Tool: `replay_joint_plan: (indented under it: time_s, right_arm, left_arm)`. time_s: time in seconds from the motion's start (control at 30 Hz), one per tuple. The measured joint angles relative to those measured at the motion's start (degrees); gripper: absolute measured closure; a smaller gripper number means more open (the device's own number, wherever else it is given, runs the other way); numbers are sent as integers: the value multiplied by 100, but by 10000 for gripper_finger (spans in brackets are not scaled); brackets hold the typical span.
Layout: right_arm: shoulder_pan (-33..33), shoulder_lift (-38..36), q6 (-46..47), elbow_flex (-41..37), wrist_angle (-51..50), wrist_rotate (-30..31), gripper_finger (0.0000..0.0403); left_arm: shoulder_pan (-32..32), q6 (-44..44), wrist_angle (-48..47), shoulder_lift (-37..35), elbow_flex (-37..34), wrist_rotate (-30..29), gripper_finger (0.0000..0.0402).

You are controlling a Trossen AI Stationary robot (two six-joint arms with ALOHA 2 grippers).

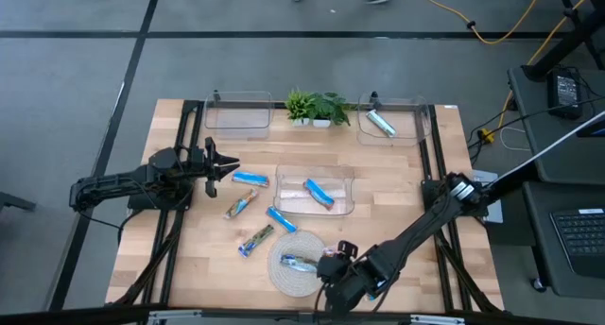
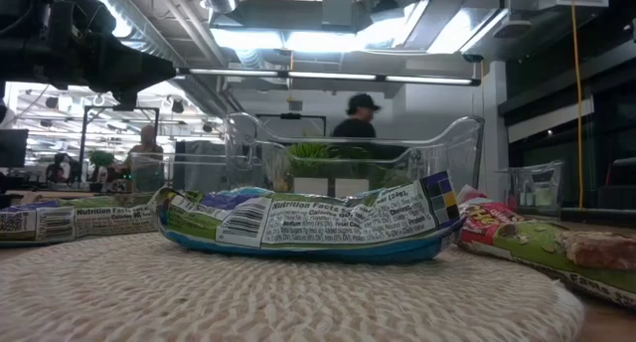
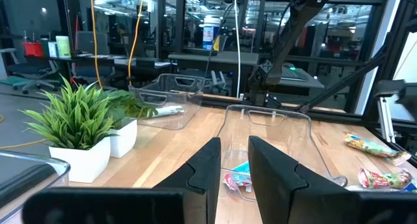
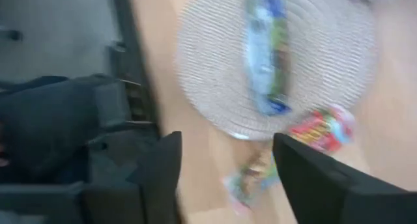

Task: Pick and place Granola Bars by type
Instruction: Put the bottom red granola bar into the middle transparent bin

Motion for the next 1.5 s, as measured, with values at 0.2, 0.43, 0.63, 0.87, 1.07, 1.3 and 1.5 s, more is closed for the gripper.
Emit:
replay_joint_plan:
  time_s: [0.2,0.43,0.63,0.87,1.07,1.3,1.5]
  right_arm:
    - [-4,210,255,0,-311,203,106]
    - [-4,480,687,0,-584,329,96]
    - [-4,632,850,0,-912,345,96]
    - [-4,692,873,0,-1006,347,95]
    - [-4,689,902,0,-991,424,95]
    - [-4,685,1136,-214,-892,542,95]
    - [0,687,1285,-528,-758,454,95]
  left_arm:
    - [-2,0,-2,0,0,0,329]
    - [-2,0,0,0,0,0,329]
    - [0,0,1,0,-1,0,329]
    - [-1,0,0,0,0,0,329]
    - [-2,0,0,0,-1,0,329]
    - [-1,0,-1,0,0,0,329]
    - [-1,0,0,0,0,0,329]
